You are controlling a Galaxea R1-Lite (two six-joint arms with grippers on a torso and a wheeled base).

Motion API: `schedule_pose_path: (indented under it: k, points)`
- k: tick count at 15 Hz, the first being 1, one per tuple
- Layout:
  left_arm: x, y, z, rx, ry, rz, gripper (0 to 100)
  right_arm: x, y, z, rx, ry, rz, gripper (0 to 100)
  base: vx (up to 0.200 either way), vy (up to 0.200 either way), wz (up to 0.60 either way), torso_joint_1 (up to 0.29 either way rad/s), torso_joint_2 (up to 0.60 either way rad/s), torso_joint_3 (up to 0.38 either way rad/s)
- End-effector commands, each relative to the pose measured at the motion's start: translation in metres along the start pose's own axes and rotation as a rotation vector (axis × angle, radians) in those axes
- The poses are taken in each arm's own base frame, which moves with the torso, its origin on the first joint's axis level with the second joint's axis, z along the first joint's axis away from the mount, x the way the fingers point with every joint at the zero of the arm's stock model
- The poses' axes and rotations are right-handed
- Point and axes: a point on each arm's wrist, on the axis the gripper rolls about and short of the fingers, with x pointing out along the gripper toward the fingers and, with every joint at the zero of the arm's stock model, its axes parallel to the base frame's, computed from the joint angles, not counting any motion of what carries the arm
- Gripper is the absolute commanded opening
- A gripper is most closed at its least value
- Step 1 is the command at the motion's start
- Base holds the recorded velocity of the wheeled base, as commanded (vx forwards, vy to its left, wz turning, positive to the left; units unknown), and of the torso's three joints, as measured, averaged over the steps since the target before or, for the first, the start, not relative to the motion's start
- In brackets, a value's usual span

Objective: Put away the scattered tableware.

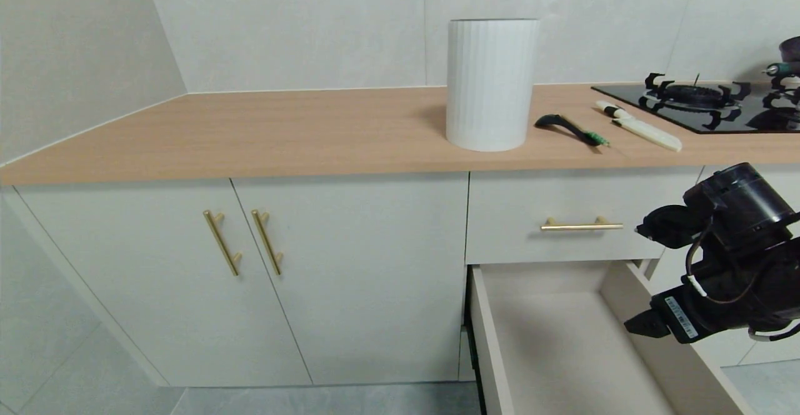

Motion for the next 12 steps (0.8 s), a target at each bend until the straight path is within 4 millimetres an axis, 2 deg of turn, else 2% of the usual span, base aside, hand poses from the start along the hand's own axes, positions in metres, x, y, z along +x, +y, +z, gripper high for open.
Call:
schedule_pose_path:
  k: [1, 9, 12]
  points:
    - [0.0, 0.0, 0.0, 0.0, 0.0, 0.0, 100, 0.0, 0.0, 0.0, -0.003, 0.002, 0.003, 100, 0.0, 0.0, 0.0, 0.046, -0.53, -0.339]
    - [0.0, 0.0, 0.0, 0.0, 0.0, 0.0, 100, -0.002, -0.003, 0.005, 0.017, -0.032, -0.003, 100, 0.0, 0.0, 0.0, 0.131, -0.47, -0.325]
    - [0.0, 0.0, 0.0, 0.0, 0.0, 0.0, 100, -0.011, -0.014, 0.04, 0.073, -0.214, -0.022, 100, 0.0, 0.0, 0.0, 0.056, -0.15, -0.106]
